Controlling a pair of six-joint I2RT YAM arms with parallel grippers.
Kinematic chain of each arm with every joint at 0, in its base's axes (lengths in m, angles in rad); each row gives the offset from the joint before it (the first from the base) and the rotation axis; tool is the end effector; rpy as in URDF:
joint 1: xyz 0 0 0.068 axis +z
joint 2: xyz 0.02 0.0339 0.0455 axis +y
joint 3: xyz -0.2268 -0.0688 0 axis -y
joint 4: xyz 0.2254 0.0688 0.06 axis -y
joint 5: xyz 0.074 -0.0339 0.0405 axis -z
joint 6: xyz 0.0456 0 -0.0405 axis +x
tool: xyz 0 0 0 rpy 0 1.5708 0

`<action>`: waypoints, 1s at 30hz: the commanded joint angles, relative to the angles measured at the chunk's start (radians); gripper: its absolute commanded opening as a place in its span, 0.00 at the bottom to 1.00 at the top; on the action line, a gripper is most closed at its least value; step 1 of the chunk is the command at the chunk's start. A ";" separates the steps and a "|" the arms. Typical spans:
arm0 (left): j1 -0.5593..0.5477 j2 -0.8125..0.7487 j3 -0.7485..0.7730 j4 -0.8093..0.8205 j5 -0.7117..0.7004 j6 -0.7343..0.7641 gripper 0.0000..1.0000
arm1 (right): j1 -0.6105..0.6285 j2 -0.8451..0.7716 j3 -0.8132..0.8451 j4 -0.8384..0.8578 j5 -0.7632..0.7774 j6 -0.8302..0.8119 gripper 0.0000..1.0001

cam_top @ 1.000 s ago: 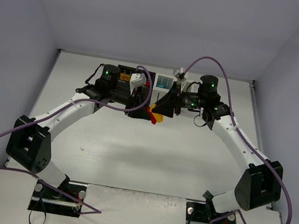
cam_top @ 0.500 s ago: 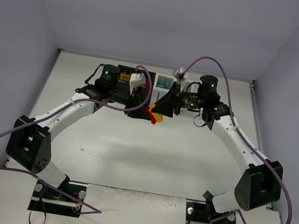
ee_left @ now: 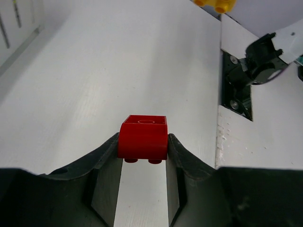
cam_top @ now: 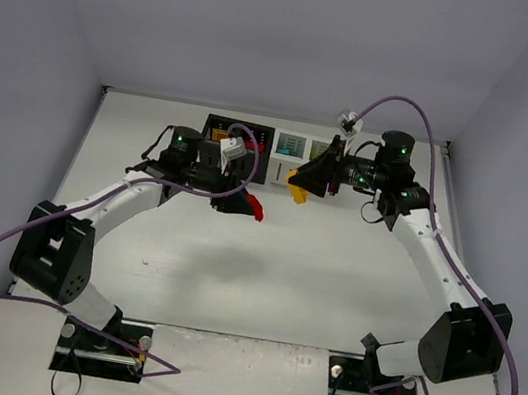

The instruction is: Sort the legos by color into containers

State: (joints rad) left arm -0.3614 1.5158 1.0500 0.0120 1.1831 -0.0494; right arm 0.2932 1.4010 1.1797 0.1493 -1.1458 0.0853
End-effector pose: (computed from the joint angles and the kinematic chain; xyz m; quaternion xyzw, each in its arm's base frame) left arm 0.2824 -0.1519 0.2523 0.4013 0.6495 -0.5527 0.3342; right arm 0.2822 0.1286 0.3394 -0.4311 0.5736 0.4975 0.4876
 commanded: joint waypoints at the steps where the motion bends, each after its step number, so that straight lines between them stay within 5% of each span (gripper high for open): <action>1: 0.030 -0.048 0.051 0.095 -0.110 -0.039 0.00 | -0.023 -0.060 -0.003 0.065 0.069 0.024 0.00; 7: 0.041 0.009 0.246 0.010 -0.550 -0.036 0.00 | -0.054 -0.079 -0.043 0.065 0.162 0.042 0.00; 20: 0.039 0.346 0.648 -0.178 -0.789 -0.047 0.01 | -0.054 -0.108 -0.103 0.073 0.169 0.059 0.00; 28: 0.035 0.417 0.729 -0.161 -0.801 -0.052 0.30 | -0.054 -0.111 -0.115 0.075 0.156 0.062 0.00; 30: 0.032 0.406 0.725 -0.159 -0.804 -0.052 0.45 | -0.054 -0.109 -0.114 0.075 0.156 0.062 0.00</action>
State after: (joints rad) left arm -0.3256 1.9972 1.7020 -0.1944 0.3916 -0.0910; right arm 0.2390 1.3304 1.0580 0.1532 -0.9730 0.1383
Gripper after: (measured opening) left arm 0.410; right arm 0.329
